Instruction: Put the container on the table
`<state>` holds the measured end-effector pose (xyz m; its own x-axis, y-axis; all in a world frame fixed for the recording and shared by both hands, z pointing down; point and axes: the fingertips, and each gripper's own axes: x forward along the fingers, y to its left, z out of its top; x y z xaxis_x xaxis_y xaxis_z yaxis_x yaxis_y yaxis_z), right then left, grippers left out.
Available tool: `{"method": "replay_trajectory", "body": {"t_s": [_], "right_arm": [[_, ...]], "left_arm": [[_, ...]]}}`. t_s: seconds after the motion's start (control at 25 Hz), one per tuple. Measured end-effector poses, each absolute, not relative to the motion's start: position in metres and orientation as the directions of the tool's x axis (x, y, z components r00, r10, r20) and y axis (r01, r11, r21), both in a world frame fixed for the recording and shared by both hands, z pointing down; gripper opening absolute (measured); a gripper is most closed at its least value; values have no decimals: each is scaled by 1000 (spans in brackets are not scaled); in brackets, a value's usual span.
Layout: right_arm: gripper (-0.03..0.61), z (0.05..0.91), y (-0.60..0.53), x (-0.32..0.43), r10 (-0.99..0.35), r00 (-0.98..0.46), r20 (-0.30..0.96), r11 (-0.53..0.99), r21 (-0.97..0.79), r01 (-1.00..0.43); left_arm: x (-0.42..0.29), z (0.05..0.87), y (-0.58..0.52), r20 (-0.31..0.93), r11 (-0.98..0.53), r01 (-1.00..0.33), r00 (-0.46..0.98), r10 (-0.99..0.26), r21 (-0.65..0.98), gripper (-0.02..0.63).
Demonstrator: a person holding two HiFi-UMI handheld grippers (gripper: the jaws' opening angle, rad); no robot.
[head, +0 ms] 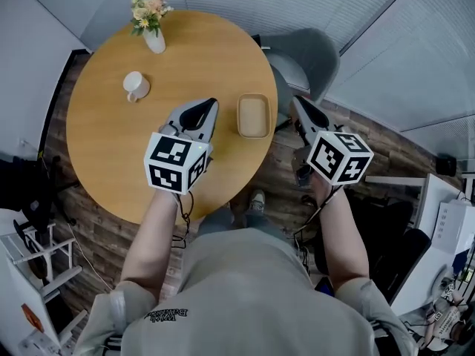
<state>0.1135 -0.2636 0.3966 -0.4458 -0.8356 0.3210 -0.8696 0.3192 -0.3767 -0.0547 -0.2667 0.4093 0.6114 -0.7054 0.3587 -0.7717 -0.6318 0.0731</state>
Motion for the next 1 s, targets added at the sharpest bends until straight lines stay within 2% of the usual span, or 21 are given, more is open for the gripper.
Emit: {"method": "replay_trajectory", "body": {"t_s": [0.24, 0.44, 0.64, 1.0], "right_arm": [[34, 325, -234, 107, -864, -463, 197, 408, -261, -875], [34, 272, -210, 109, -888, -447, 104, 433, -137, -891], [34, 241, -189, 108, -892, -450, 43, 448, -55, -893], [34, 219, -164, 119, -896, -443, -23, 443, -99, -891]], "left_arm": [[-58, 348, -251, 257, -636, -772, 612, -748, -12, 21], [-55, 289, -226, 163, -646, -746, 625, -763, -160, 21], [-47, 251, -200, 94, -645, -740, 641, -762, -189, 21], [-32, 239, -173, 80, -663, -719, 663, -744, -211, 21]]}}
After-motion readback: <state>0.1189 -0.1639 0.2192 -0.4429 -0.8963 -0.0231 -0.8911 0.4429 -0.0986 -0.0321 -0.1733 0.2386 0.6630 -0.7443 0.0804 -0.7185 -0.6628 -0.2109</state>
